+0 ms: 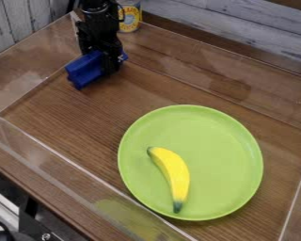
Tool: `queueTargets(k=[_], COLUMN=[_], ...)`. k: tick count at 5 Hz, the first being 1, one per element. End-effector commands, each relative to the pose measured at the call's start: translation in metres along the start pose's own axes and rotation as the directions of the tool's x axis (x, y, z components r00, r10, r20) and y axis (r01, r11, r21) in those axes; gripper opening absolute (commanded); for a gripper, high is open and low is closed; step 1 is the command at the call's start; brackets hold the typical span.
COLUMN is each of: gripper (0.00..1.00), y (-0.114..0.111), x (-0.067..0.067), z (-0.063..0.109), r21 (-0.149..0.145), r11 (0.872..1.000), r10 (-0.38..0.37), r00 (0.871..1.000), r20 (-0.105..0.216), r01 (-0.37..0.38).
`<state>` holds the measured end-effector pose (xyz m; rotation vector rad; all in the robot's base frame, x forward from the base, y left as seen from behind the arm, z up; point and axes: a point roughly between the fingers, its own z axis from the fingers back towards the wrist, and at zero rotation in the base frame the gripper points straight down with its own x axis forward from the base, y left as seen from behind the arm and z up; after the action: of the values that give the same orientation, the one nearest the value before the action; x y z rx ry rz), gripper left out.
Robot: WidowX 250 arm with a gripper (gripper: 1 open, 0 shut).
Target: Put the blue object in the green plate
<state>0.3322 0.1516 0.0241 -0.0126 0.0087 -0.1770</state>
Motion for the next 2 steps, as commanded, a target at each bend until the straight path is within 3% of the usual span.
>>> queueTargets(k=[1,2], gripper=[0.00,0.00], y=[-0.0068,-0.0093], x=[0.0041,0.0045], z=[0.0077,0.0089], r21=[0.014,0.016], r11=[1.000,1.000], r10=[-0.014,-0.011], r00=[1.000,1.000], r20=[0.012,0.012], r01=[0.014,0.011])
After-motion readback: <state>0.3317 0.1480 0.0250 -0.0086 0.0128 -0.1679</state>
